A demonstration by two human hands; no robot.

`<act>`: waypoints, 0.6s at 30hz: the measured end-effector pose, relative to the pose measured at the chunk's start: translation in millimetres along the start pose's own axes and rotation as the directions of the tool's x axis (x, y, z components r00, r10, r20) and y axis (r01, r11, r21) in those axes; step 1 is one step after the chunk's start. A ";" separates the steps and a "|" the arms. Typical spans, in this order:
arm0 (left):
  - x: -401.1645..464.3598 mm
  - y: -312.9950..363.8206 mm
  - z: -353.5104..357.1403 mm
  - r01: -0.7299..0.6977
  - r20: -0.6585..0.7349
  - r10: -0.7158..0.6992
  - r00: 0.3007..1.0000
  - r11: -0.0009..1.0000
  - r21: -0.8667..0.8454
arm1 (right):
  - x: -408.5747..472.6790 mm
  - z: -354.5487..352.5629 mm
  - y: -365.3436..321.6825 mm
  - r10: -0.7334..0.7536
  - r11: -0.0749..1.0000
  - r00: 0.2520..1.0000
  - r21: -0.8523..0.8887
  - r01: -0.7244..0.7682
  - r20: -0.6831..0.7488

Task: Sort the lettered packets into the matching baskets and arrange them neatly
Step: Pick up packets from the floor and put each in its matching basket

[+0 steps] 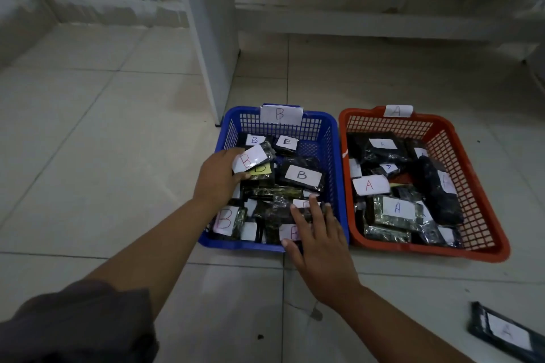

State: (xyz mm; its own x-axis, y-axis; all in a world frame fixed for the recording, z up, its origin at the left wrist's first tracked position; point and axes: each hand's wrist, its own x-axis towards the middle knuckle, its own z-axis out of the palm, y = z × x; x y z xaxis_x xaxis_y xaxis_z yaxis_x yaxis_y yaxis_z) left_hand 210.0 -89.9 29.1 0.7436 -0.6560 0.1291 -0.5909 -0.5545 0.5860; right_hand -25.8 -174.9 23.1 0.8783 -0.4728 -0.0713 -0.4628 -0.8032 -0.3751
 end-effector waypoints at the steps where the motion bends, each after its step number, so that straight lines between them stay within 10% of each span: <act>1: 2.2 2.2 2.8 -0.007 -0.013 0.007 1.000 1.000 -0.005 | 0.0 0.2 -0.1 0.001 1.000 1.000 -0.013 -0.001 0.005; 8: 12.1 3.8 6.8 0.004 0.085 0.005 0.996 0.995 -0.104 | 1.5 0.2 1.9 -0.008 1.000 0.999 -0.002 0.008 0.039; 14: 8.3 4.0 -14.6 -0.065 0.381 -0.024 0.924 0.973 0.219 | 2.0 -5.6 1.5 -0.010 1.000 0.996 -0.005 0.010 0.090; 18: 4.4 22.0 -25.2 -0.026 0.280 -0.005 0.960 0.994 0.107 | 4.9 -17.6 2.1 -0.016 0.995 0.982 0.101 -0.004 0.189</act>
State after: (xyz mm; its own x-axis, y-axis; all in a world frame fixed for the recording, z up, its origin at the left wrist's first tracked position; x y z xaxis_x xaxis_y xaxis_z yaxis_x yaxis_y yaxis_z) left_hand 208.2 -92.0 62.8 0.6293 -0.7703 -0.1036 -0.6400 -0.5892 0.4933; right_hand -24.6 -185.3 38.2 0.8923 -0.3833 -0.2384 -0.4514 -0.7608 -0.4663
